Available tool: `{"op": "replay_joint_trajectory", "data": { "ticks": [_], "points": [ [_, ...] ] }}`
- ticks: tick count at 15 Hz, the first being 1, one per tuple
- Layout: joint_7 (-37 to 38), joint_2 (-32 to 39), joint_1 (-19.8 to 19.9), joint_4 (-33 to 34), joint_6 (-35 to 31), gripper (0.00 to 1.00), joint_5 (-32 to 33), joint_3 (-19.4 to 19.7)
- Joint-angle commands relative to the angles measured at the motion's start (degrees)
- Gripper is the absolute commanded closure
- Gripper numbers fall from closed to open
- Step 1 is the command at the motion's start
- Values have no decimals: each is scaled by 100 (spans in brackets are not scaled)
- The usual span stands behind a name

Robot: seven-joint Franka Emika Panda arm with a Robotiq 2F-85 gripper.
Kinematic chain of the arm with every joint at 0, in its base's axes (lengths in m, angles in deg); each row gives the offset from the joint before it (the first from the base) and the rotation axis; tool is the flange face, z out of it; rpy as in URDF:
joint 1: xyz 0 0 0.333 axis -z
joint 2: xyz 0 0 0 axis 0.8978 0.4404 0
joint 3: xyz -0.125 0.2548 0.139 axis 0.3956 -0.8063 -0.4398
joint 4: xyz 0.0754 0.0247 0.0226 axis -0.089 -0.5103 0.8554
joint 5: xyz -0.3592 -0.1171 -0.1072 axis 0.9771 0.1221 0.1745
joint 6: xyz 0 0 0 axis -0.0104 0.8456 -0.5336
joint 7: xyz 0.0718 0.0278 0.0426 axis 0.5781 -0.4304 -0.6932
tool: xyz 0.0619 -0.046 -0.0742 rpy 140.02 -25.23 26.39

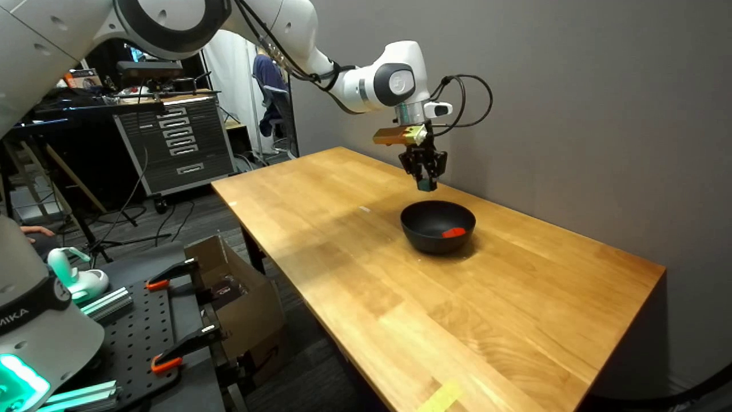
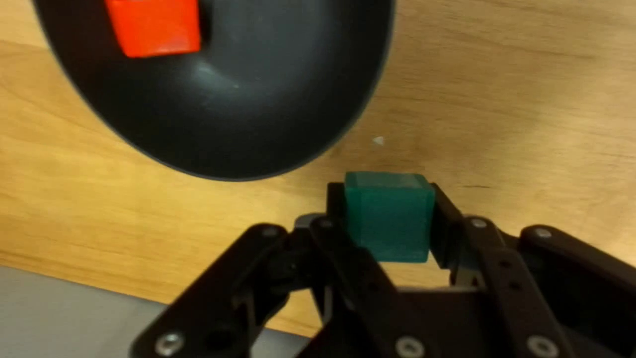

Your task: Put the orange and green blocks in the black bowl

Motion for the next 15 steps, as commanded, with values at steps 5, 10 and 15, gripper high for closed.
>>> {"op": "replay_joint_trajectory", "data": {
  "ticks": [5,10,15],
  "points": [
    [1172,-688,270,-831,173,34,-44,255],
    [975,-981,731,-1393,532,4,-586,-112],
    [1070,-622,676,-1092,492,0,-517,-27]
  ]
}}
